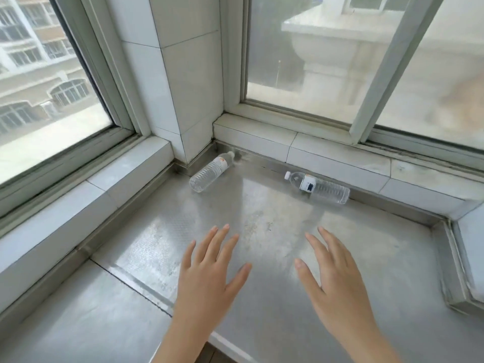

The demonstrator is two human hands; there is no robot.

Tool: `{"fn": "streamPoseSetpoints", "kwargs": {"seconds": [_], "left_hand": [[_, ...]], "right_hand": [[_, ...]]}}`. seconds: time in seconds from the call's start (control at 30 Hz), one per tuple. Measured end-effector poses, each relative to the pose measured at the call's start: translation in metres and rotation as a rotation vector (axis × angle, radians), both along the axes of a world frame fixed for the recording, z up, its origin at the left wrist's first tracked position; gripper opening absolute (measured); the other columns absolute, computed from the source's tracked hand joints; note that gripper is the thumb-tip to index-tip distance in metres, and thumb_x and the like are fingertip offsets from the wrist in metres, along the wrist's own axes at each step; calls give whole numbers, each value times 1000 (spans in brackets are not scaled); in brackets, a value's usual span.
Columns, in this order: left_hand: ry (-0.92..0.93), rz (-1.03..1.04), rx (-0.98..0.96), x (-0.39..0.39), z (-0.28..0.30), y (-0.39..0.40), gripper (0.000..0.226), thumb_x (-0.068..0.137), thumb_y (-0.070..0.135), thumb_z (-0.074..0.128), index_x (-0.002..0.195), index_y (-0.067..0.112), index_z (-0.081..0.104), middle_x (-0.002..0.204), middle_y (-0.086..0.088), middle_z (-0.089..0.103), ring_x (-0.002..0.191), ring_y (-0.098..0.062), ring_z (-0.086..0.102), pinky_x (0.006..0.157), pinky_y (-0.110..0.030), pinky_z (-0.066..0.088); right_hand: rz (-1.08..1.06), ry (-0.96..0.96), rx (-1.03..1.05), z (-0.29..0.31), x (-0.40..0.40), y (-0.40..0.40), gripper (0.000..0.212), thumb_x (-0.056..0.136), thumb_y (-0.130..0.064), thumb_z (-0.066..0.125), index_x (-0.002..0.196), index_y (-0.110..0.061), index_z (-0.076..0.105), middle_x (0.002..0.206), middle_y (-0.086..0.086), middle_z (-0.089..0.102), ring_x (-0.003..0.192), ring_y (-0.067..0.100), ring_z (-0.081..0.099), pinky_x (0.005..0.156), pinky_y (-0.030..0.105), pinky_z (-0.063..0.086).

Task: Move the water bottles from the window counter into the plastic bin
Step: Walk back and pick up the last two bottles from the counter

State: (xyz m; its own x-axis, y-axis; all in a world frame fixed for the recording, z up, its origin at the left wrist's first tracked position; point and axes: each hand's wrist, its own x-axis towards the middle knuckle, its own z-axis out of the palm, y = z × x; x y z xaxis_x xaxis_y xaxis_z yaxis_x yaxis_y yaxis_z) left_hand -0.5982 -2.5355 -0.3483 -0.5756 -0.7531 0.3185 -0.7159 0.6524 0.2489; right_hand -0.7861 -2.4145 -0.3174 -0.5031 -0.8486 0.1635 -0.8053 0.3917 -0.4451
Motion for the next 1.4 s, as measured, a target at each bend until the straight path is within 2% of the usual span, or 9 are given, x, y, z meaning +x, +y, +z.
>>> {"fn": "streamPoseSetpoints", "kwargs": {"seconds": [0.33,0.47,0.67,0.87,1.0,1.07,1.2,1.3,1.4], "left_hand": [[-17,94,51,-97,-28,-121,60,92,60,39,132,21,62,145,2,55,137,-21,48,111,-45,36],[-62,110,54,-131,-51,-176,62,92,58,41,137,19,58,144,0,56,136,-23,50,107,-47,41],[-203,176,132,-170,-104,-270,71,76,30,83,140,15,55,143,-14,56,131,-38,52,101,-57,45],[-274,326,94,-185,-135,-336,70,67,10,83,132,17,60,140,-24,54,123,-52,52,92,-66,45],[-283,417,170,-189,-141,-360,78,73,6,75,143,27,47,148,-23,44,130,-53,44,94,-71,37],[-314,473,211,-188,-143,-370,83,76,9,74,148,31,40,148,-22,43,130,-50,44,96,-70,35],[-334,528,253,-185,-139,-384,92,75,6,77,152,33,35,118,-25,55,96,-44,57,78,-51,41],[-292,533,366,-183,-128,-387,89,78,13,76,151,36,32,117,-20,54,97,-42,56,73,-43,40],[-206,525,491,-178,-114,-371,85,77,27,77,149,39,33,118,-15,56,96,-38,57,74,-39,43]], "right_hand": [[4,24,109,-55,-118,-124,65,88,-59,29,138,-21,45,150,6,37,138,25,30,110,52,31],[-14,101,156,-87,-159,-165,59,84,-44,57,135,-15,49,145,12,44,131,33,41,102,55,40],[-81,184,263,-141,-216,-211,69,70,-21,80,132,-8,54,137,22,51,122,42,50,95,58,43],[-126,241,285,-169,-261,-242,83,62,-12,83,137,-16,45,137,23,50,123,42,50,94,66,40],[-159,268,234,-172,-277,-249,75,63,-11,83,132,-20,53,132,18,55,122,37,50,97,63,39],[-143,274,231,-176,-281,-248,77,62,-10,84,133,-20,54,132,16,56,121,36,53,97,61,39],[-118,280,190,-179,-279,-243,78,61,-7,84,132,-18,55,125,14,60,112,33,56,96,57,40],[-138,277,158,-175,-271,-241,79,52,-3,83,126,-14,59,103,10,62,84,32,53,78,45,48],[-126,269,187,-174,-270,-243,81,49,-4,84,126,-13,61,100,9,64,82,34,56,76,46,49]]}}
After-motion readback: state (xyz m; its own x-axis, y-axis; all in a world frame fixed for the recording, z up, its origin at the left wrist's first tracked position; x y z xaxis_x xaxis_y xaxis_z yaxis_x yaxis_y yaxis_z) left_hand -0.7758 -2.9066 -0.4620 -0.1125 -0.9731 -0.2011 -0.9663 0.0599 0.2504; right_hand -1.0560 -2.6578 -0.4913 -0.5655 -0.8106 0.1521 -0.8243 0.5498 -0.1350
